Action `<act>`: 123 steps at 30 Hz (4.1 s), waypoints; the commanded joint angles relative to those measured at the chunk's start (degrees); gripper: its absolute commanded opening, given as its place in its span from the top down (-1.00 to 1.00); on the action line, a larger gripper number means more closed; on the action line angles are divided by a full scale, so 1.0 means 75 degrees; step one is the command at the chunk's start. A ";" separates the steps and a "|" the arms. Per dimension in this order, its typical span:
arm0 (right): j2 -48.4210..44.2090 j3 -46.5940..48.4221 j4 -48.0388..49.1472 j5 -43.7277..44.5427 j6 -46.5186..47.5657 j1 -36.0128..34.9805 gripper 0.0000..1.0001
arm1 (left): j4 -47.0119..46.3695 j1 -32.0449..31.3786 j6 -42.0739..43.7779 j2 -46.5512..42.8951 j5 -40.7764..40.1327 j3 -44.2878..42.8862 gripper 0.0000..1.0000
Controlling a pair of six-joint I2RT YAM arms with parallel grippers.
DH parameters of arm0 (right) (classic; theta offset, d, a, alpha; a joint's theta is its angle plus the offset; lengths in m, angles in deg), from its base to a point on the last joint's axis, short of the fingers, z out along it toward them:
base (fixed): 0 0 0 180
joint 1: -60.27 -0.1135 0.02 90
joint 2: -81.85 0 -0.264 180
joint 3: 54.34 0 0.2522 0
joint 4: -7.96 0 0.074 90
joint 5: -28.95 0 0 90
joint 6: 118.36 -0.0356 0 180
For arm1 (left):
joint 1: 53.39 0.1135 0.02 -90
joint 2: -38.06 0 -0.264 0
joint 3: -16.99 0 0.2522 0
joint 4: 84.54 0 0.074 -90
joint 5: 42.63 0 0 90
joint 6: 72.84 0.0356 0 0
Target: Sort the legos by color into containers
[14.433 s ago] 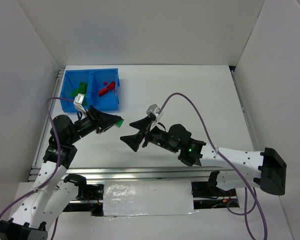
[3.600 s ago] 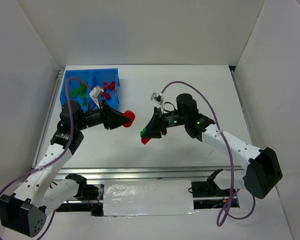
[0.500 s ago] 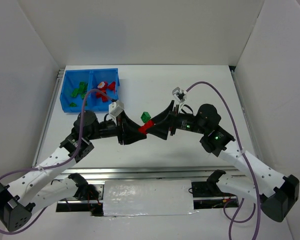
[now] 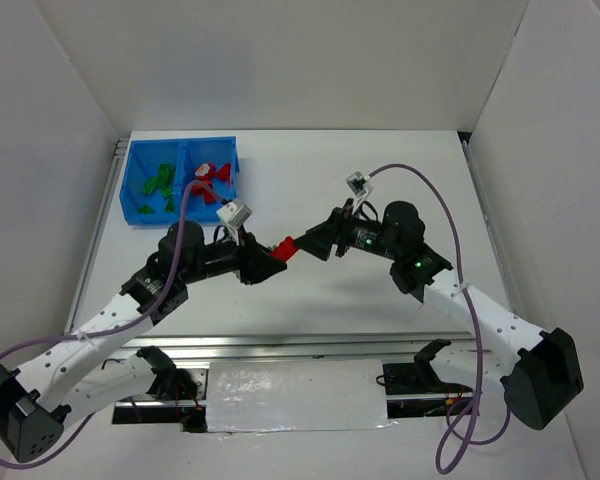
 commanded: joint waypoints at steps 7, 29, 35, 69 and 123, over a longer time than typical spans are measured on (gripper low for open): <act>-0.0570 -0.0291 -0.0242 0.1035 0.0009 0.0388 -0.99 | 0.2771 0.0115 -0.0316 0.0146 -0.5352 -0.1667 1.00; -0.0314 -0.0115 -0.1778 0.0931 0.0571 0.0458 -0.99 | 0.3195 0.4077 -0.0048 0.7658 -0.4917 -0.7482 -0.73; -0.0500 0.0072 -0.2232 0.1397 0.0595 0.0435 -0.99 | 0.2740 0.3716 0.0209 0.6188 -0.3886 -0.6384 -0.99; -0.2434 -0.0396 -0.3161 0.1071 0.0771 0.0447 -0.99 | 0.4507 0.0234 -0.4395 0.8408 -0.8981 -0.5723 -0.92; -0.1966 -0.0326 -0.2926 0.0322 0.0736 0.0447 -0.99 | 0.3793 0.5506 -0.2637 0.7283 -0.7624 -0.6638 -0.66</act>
